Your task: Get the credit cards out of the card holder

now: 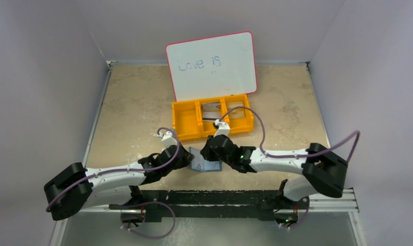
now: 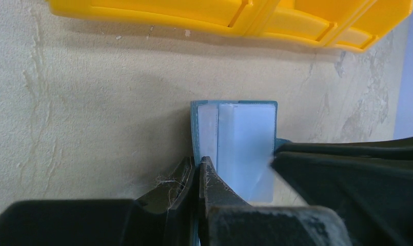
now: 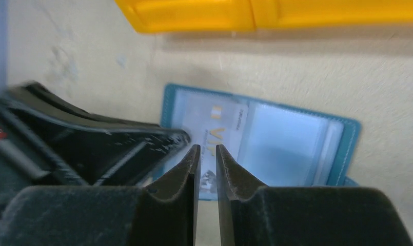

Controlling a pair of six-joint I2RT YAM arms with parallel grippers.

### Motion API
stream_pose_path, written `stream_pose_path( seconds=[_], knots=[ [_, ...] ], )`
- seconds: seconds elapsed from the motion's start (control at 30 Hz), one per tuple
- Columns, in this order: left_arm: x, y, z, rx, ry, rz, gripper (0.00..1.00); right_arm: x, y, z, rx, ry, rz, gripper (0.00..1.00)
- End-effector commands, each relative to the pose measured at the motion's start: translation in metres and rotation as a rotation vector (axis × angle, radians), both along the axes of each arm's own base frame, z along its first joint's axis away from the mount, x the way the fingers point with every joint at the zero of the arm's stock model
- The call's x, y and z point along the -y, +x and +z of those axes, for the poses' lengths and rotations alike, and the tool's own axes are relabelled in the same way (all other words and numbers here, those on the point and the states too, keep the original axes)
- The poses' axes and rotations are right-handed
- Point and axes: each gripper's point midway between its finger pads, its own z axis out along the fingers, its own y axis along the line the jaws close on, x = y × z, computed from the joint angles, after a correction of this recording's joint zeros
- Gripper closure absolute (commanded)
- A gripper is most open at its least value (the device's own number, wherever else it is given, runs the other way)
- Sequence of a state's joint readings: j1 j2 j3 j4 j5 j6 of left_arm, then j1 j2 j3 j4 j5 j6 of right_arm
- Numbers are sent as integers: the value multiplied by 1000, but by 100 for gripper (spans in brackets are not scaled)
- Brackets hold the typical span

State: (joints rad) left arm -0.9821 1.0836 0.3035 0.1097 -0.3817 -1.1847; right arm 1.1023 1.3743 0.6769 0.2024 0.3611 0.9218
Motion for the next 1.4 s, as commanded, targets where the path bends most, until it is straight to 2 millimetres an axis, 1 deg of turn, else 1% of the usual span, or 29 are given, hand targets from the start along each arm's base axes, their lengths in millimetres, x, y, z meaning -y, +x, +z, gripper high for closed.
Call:
stream_pose_path(
  seconds=[0.0, 0.1, 0.17, 0.2, 0.37, 0.5, 0.57, 0.63, 0.7, 0.77, 0.9, 0.97, 1.03, 1.1, 1.2, 1.37],
  knots=[
    [-3, 6, 5, 25, 38, 7, 98, -25, -15, -22, -86, -1, 102, 81],
    [-8, 6, 2, 17, 66, 17, 94, -13, -15, -41, -117, -47, 65, 72],
    [-12, 4, -2, 6, 83, 19, 91, -7, -14, -48, -130, -66, 53, 68],
    [-13, 2, -4, 0, 96, 17, 88, -7, -14, -48, -130, -59, 60, 67],
    [-27, -4, -17, -43, 198, 10, 79, -13, -15, -54, -149, -53, 105, 67],
    [-33, -8, -20, -52, 214, 11, 74, -13, -13, -60, -167, -55, 109, 68],
    [-35, -8, -20, -53, 221, 9, 73, -18, -12, -54, -149, -44, 135, 69],
    [-37, -8, -21, -57, 242, 9, 71, -27, -14, -45, -121, -21, 191, 69],
    [-38, -9, -21, -62, 265, 2, 70, -34, -14, -39, -110, -12, 224, 69],
    [-41, -8, -20, -64, 286, 3, 70, -39, -9, -34, -82, -12, 235, 68],
    [-46, -6, -16, -46, 297, 24, 71, -39, -5, -29, -46, -13, 236, 69],
    [-48, -6, -14, -41, 302, 26, 71, -43, -11, -26, -52, 13, 271, 69],
    [-47, -5, -14, -43, 309, 23, 71, -45, -6, -25, -27, -9, 275, 69],
    [-46, -6, -14, -45, 305, 17, 71, -45, -9, -35, -64, -31, 276, 69],
    [-42, -7, -15, -41, 288, -2, 72, -42, -16, -60, -150, -87, 282, 69],
    [-36, -9, -23, -60, 287, -28, 76, -24, -12, -77, -192, -161, 188, 68]
  ],
)
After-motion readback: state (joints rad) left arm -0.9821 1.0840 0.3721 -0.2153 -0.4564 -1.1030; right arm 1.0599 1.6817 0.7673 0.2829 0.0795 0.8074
